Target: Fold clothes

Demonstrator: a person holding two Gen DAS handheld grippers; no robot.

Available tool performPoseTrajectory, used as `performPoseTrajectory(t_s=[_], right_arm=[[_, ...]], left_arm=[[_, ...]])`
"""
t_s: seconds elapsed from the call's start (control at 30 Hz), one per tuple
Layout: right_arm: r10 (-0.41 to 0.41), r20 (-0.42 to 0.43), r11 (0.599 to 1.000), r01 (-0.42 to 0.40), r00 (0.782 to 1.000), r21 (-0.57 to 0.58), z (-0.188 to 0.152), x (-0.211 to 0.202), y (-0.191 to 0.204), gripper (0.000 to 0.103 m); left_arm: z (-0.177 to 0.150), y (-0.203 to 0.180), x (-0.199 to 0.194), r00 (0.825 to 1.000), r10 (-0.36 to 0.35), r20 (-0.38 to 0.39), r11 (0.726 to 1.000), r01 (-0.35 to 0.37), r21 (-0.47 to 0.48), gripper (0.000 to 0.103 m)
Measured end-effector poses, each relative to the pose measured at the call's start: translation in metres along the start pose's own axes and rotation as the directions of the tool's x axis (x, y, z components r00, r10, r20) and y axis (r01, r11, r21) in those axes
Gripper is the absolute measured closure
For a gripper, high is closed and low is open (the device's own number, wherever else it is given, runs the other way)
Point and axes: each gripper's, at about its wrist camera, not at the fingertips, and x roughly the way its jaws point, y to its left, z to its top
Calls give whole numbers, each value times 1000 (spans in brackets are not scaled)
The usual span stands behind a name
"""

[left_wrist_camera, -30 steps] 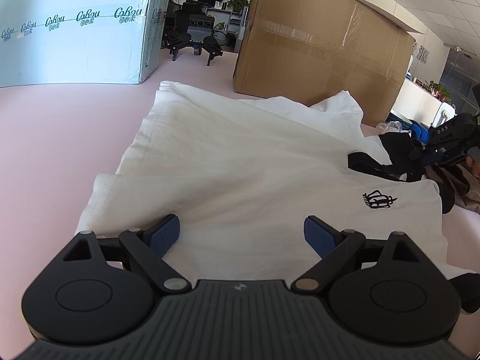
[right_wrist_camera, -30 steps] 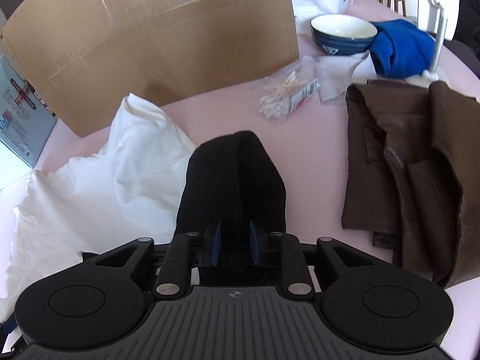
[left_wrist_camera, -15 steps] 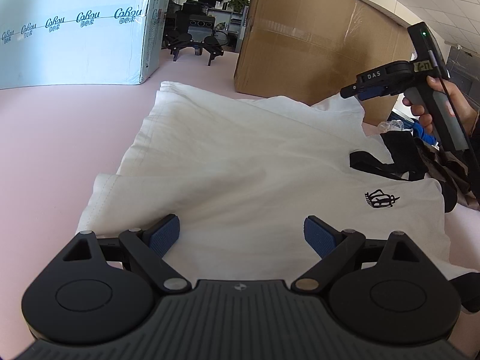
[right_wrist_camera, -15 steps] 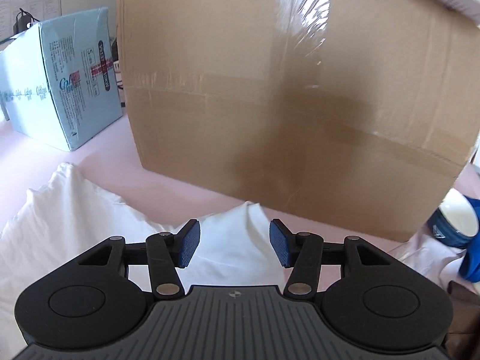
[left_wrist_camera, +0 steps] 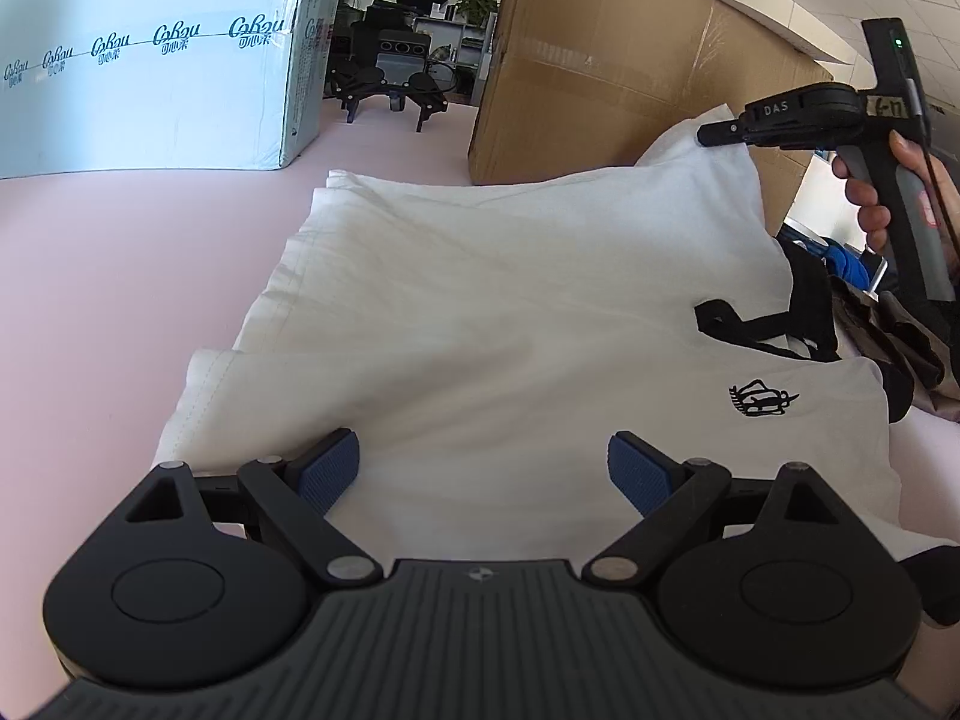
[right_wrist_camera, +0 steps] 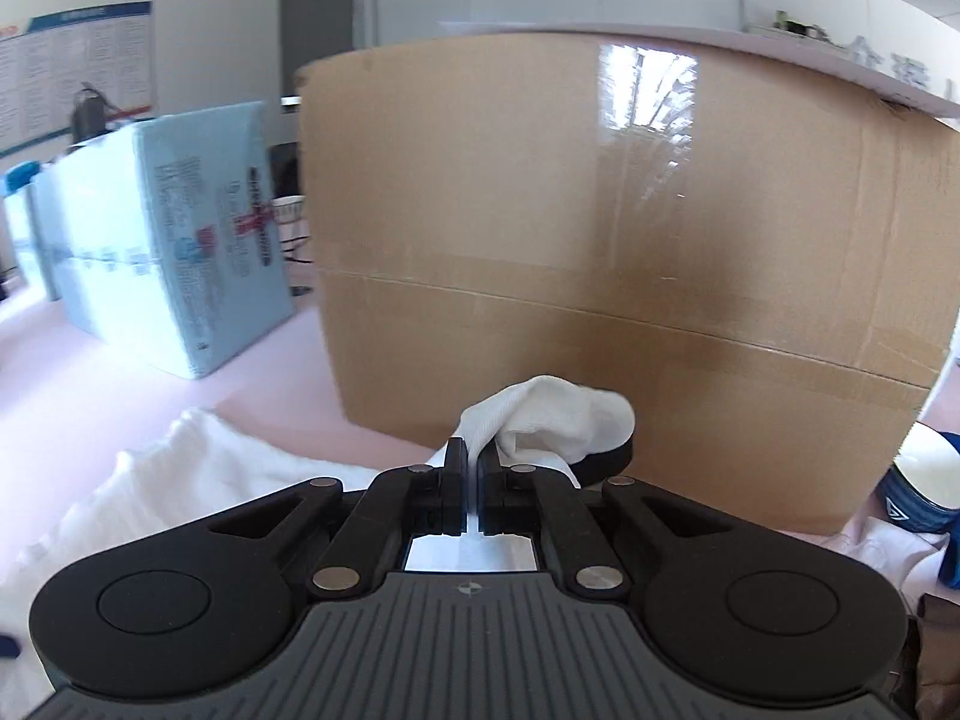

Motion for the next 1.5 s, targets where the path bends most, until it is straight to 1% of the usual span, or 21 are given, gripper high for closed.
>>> performPoseTrajectory(t_s=[0.03,0.07,0.1,0.2,0.23,0.33,0.4,0.47,0.53,0.67,0.7,0.8,0.83,0.93,1.07,1.17,1.27,1.4,1.43,1.47,1.5], right_arm=[[52,-4,998,-52,999,-23,-5,-9,6,99],[80,-49,995,-83,996,-53,-19,-12,15,99],[102,-106,992,-109,989,-64,-35,-13,23,93],[97,-192,991,-112,976,-68,-61,-14,31,55],[91,-196,992,-107,976,-69,-66,-17,31,55],[106,-82,994,-106,991,4,-55,-38,17,49],[101,7,991,-101,995,88,-42,-50,3,41],[27,52,981,-37,998,191,-25,-48,-15,40],[-38,4,973,36,999,230,-19,-30,-27,42],[-1,-161,950,51,987,310,-26,14,-44,54],[17,-193,949,44,981,311,-28,23,-42,61],[75,-256,963,-3,964,271,-32,40,-29,67],[86,-268,970,-19,960,241,-33,42,-22,78],[21,-256,991,13,966,130,-27,39,-5,94],[-118,-128,992,111,985,-54,-5,26,4,94],[-219,-47,961,207,975,-183,12,33,9,95],[-339,32,909,336,940,-248,26,48,6,95],[-463,105,836,473,880,-278,23,81,-4,94],[-477,110,826,488,872,-284,20,86,-5,92],[-499,106,809,506,860,-300,16,99,-7,88],[-525,78,788,518,848,-333,10,116,-9,64]], left_arm=[[0,0,0,1000,0,1,1000,0,-2,14],[0,0,0,1000,0,1,1000,0,-3,14],[0,1,0,1000,0,2,1000,0,-6,14],[1,1,0,1000,1,3,1000,-1,-6,14],[1,1,0,1000,2,3,1000,-2,-5,14],[1,1,0,1000,3,2,1000,-3,-3,14],[1,1,0,1000,2,3,1000,-2,-6,14],[1,2,0,1000,1,3,1000,-1,-8,14],[1,2,0,1000,1,4,1000,-1,-9,14],[1,4,-1,1000,-4,6,1000,4,-19,14],[1,4,-1,1000,-4,7,1000,4,-20,14],[1,3,-1,1000,-2,6,1000,2,-17,14],[1,3,-1,1000,-2,6,1000,2,-17,14],[1,3,-1,1000,-4,8,1000,4,-20,14],[1,3,-1,1000,-3,8,1000,3,-21,14],[1,3,-1,1000,0,7,1000,1,-18,14],[1,4,-1,1000,-3,8,1000,3,-21,14],[1,4,-1,1000,-4,9,1000,4,-23,14],[1,4,-1,1000,-3,8,1000,3,-21,14],[1,4,-1,1000,-3,9,1000,3,-21,14],[1,4,-1,1000,-3,9,1000,4,-22,14]])
